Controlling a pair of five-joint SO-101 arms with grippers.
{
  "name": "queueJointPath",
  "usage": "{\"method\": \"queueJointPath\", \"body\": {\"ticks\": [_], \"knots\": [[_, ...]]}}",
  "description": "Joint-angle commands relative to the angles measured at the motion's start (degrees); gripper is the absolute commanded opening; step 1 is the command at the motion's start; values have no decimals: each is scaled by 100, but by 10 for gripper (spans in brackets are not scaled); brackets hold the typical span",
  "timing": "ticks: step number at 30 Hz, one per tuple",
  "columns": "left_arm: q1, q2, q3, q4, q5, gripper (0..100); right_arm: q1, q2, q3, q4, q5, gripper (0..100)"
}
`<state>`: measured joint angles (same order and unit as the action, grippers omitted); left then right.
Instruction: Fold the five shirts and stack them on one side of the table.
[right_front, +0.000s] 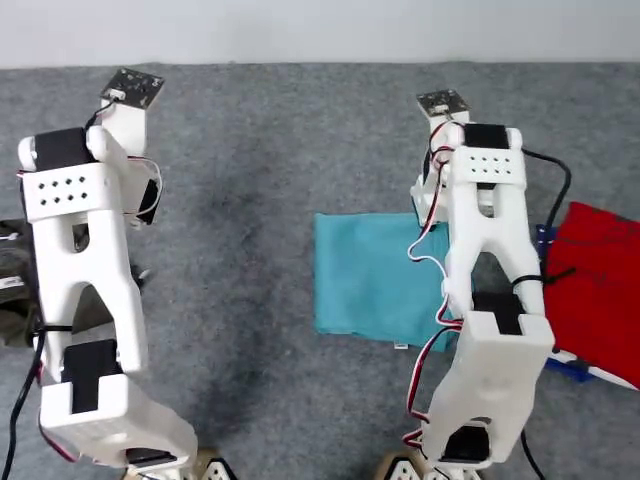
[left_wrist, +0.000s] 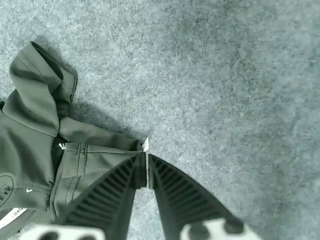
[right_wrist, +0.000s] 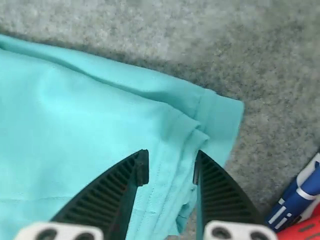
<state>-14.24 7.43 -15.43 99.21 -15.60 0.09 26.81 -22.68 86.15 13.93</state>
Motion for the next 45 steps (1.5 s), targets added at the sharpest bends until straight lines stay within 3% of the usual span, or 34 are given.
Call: {"method": "queueJointPath", "body": {"ticks": [1,17,28,33,45], "knots": [[-9,-273,84,114,-26,15,136,-462,-273,13,-18,148],[-18,-273,154,114,-35,15,48,347,-273,-374,-35,146],[-18,-273,154,114,-35,15,-180,409,-281,-505,0,33],[-18,-273,154,114,-35,15,-57,418,-273,-558,686,9],[-18,-273,154,123,-35,15,620,356,-615,-725,1204,9]]}}
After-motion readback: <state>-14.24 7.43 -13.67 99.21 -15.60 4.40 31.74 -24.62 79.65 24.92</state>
